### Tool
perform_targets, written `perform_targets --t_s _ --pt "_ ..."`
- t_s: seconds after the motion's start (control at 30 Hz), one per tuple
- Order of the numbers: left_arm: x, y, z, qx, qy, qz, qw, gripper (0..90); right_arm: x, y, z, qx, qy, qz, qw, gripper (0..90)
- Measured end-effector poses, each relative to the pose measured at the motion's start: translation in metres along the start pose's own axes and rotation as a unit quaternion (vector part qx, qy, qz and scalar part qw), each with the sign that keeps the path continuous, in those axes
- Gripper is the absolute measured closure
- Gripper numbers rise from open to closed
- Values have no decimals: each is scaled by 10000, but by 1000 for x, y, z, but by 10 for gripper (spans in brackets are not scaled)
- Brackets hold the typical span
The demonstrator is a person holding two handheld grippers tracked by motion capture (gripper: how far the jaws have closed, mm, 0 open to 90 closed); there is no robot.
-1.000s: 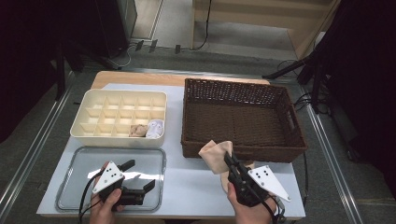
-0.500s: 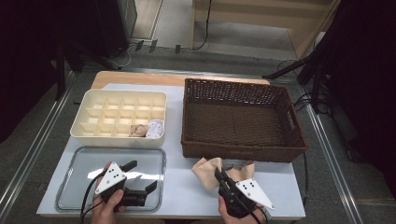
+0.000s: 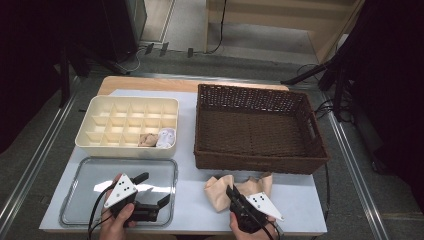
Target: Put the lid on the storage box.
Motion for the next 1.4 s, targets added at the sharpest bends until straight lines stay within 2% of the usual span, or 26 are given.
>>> perform_targets --t_s 0.1,0.17,0.33,0.47,0.63,0.73,0.87,1.0,1.07,1.17,1.23,1.3,1.4 --pt "0 0 0 0 1 7 10000 0 4 2 1 156 -71 55 9998 595" --pt "0 0 0 1 0 15 10000 0 7 7 6 309 -108 67 9994 548" --pt "1 0 -1 -19 21 25 10000 0 24 19 23 585 -341 48 9977 499" --pt "2 0 -3 -34 48 68 10000 0 42 25 29 580 -529 18 9969 443" --pt "8 6 -7 20 75 90 9999 0 59 24 34 501 -824 319 9948 407" --pt "12 8 -13 -40 123 29 9999 0 67 22 35 555 -886 331 9940 393" --pt "20 10 -21 -75 122 -28 9999 0 76 15 33 486 -1067 413 9922 345" --pt "23 7 -24 -108 125 -70 9998 0 80 8 27 371 -1002 278 9939 315" --pt "24 7 -24 -141 108 -123 9998 0 80 5 25 265 -1051 334 9935 315" --pt "26 6 -24 -186 98 -123 9997 0 78 2 22 169 -1087 379 9932 323" --pt "27 3 -26 -274 106 -33 9996 0 77 -2 17 -28 -1011 322 9944 331" --pt "28 2 -26 -272 69 15 9996 0 76 -5 14 -181 -1081 456 9929 342" --pt "30 3 -26 -276 29 14 9996 0 74 -5 12 -239 -1192 581 9909 394"
Point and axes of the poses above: each handheld gripper's, and its own axes: z roughly backward along the jaws, y roughly out of its top, x roughly to its right, the point moved 3 cm from there along -z, roughly forward along the jaws, and after that the axes turned 1 degree about y, right-handed, at the moved point
